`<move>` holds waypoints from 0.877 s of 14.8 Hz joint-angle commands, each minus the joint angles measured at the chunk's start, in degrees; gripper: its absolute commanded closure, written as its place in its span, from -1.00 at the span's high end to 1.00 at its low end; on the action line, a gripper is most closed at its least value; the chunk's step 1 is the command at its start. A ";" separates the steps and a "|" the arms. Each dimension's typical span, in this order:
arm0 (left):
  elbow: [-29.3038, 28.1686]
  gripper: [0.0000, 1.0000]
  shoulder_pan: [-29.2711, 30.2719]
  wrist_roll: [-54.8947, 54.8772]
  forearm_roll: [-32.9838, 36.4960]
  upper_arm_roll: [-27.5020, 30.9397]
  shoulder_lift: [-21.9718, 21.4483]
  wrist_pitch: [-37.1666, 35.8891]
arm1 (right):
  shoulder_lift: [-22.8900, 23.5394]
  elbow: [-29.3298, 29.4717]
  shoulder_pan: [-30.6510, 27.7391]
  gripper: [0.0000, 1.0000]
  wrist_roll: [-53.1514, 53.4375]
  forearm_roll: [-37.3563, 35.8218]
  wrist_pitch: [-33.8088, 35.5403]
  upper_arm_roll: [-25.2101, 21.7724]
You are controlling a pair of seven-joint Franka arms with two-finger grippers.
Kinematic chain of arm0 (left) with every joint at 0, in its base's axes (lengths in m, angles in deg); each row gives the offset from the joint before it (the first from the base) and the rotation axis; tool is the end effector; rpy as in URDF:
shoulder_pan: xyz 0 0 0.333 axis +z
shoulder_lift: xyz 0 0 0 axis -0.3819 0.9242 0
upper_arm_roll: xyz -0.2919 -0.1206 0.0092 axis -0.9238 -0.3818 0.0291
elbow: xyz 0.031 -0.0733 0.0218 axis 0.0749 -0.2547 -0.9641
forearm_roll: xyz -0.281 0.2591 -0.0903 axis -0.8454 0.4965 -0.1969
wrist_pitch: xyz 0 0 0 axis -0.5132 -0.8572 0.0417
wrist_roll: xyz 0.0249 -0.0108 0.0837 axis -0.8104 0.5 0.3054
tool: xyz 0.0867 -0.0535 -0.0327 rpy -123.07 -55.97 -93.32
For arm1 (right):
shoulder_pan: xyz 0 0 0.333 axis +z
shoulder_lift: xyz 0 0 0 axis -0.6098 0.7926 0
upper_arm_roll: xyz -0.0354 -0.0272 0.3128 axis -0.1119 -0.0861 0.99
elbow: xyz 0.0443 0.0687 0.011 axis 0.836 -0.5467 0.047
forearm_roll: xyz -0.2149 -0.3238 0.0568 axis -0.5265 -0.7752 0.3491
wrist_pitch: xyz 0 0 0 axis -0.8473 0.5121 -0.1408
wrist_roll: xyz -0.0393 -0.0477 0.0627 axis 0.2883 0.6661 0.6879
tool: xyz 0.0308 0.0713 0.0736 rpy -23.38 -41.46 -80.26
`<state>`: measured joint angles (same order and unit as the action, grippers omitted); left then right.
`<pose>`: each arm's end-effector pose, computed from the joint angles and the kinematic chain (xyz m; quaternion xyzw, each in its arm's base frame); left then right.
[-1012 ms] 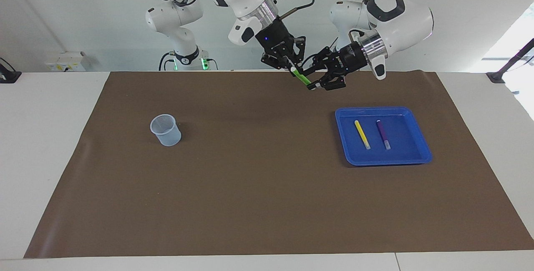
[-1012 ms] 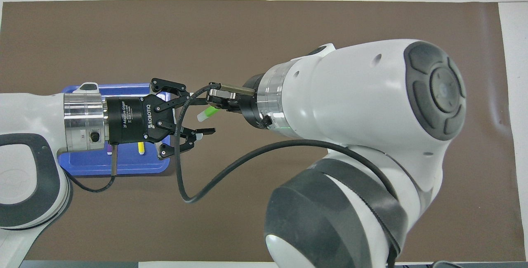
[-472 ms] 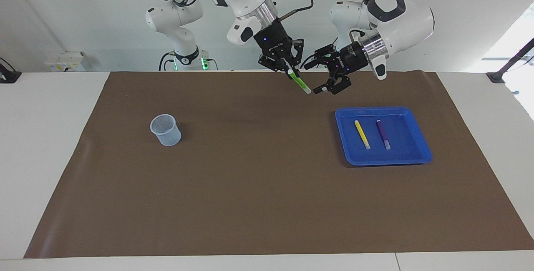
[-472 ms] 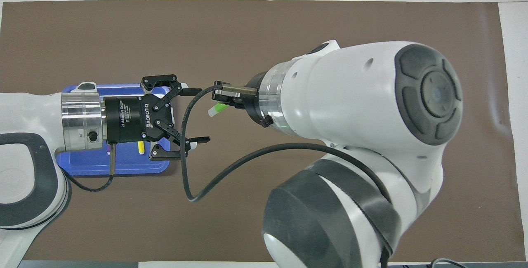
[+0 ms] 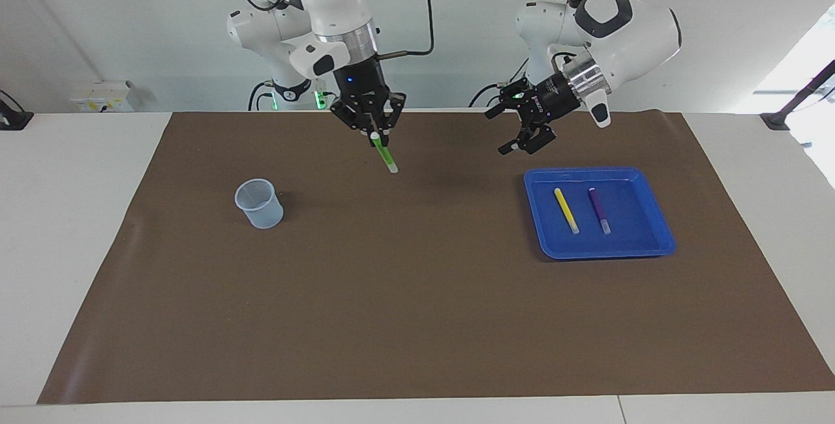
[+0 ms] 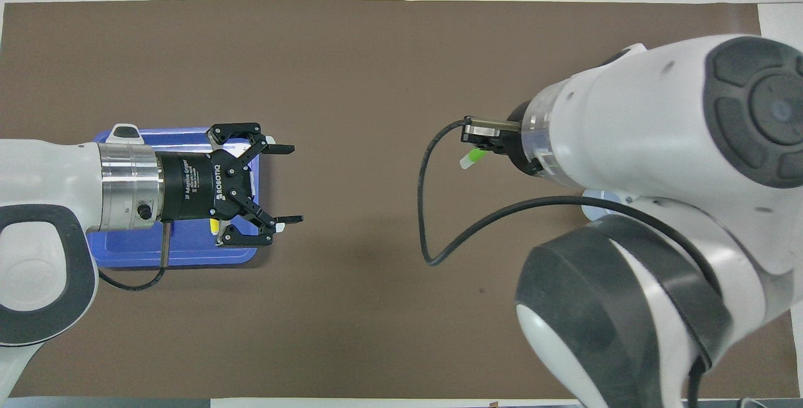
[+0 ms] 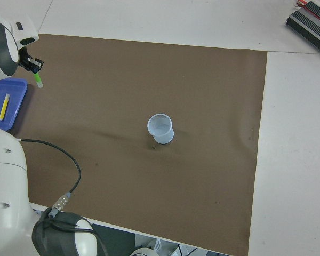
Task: Transfer and insert pens with both arms
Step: 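Carry the green pen to the cup with the right gripper while the left gripper withdraws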
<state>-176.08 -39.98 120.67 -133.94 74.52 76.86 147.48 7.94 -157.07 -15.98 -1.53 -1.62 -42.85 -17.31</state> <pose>0.4785 -0.1961 0.5270 0.6254 0.6679 -0.2823 0.2883 0.5291 0.2385 0.6127 -0.9889 0.0948 -0.0783 0.0834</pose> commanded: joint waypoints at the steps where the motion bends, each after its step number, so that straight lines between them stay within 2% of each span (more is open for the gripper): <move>1: -0.59 1.00 0.39 -0.24 8.60 0.08 -0.83 0.16 | -6.93 -9.57 -4.61 -1.00 -3.77 -1.33 -0.87 0.61; 2: -0.59 1.00 0.39 -0.24 11.77 0.08 -0.74 0.07 | -7.64 -11.06 -6.20 -1.00 -4.74 -1.42 -1.04 0.52; 6: -0.41 1.00 3.90 -2.77 16.80 0.34 -0.48 -2.20 | -9.84 -16.51 -12.17 -1.00 -11.75 -2.56 -2.79 0.61; 8: -0.93 1.00 5.48 -10.74 17.07 0.43 -0.74 -3.35 | -10.45 -19.06 -16.39 -1.00 -18.42 -2.56 -4.98 0.61; 11: -2.08 1.00 11.10 -20.86 21.28 0.34 -0.65 -4.41 | -12.56 -23.80 -21.93 -1.00 -27.21 -2.56 -7.88 0.61; 13: -2.26 1.00 15.32 -31.30 22.17 0.34 -0.04 -5.37 | -14.05 -27.67 -24.83 -1.00 -33.02 -2.56 -11.13 0.61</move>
<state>-177.27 -28.35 97.97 -113.34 75.11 77.04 143.65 -2.25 -178.80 -38.01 -29.80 -3.32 -50.24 -17.60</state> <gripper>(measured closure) 0.000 0.824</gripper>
